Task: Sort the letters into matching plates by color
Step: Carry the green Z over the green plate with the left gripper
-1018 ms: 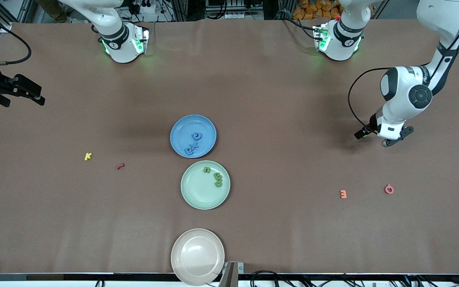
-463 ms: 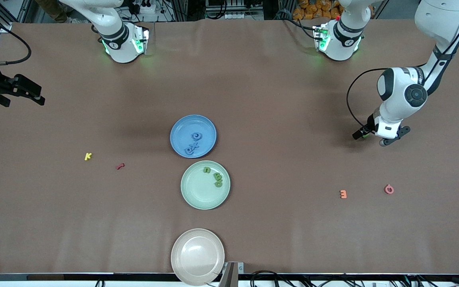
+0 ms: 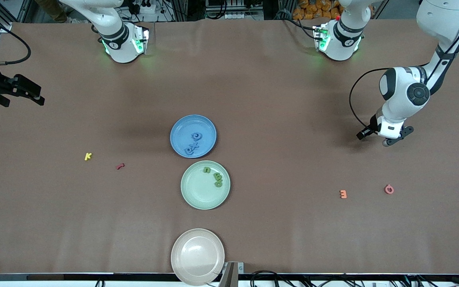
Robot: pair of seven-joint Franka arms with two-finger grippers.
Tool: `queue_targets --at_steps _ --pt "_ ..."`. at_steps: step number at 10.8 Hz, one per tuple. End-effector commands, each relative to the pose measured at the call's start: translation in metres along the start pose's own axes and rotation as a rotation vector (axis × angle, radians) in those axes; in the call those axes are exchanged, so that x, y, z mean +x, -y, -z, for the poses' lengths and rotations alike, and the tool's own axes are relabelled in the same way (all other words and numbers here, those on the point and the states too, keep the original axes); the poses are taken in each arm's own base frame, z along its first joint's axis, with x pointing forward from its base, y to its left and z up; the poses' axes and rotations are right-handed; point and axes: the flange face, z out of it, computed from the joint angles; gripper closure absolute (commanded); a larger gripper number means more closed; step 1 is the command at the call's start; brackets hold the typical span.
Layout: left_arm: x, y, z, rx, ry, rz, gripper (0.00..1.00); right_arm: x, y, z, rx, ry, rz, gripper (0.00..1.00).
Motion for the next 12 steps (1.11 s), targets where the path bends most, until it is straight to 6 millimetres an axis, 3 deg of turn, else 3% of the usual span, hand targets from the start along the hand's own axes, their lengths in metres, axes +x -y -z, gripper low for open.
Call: queue_targets --at_steps 1,4,8,9,12 --pt "-0.004 -0.004 -0.003 0.005 -0.008 -0.028 1.0 -0.002 -0.002 0.004 0.007 -0.003 0.005 0.0" --pt "0.001 -0.032 0.01 -0.014 -0.042 -0.039 1.0 -0.002 -0.002 0.003 0.007 0.0 0.005 0.0" --pt "0.017 -0.099 0.04 -0.075 -0.114 -0.038 1.0 -0.003 -0.003 0.004 0.007 0.0 0.003 0.0" --pt "0.014 -0.123 0.047 -0.098 -0.127 -0.057 1.0 -0.002 -0.003 0.004 0.006 -0.003 0.002 0.0" --pt "-0.012 -0.219 0.069 -0.201 -0.141 -0.049 1.0 -0.002 -0.003 0.004 0.008 -0.008 0.002 0.0"
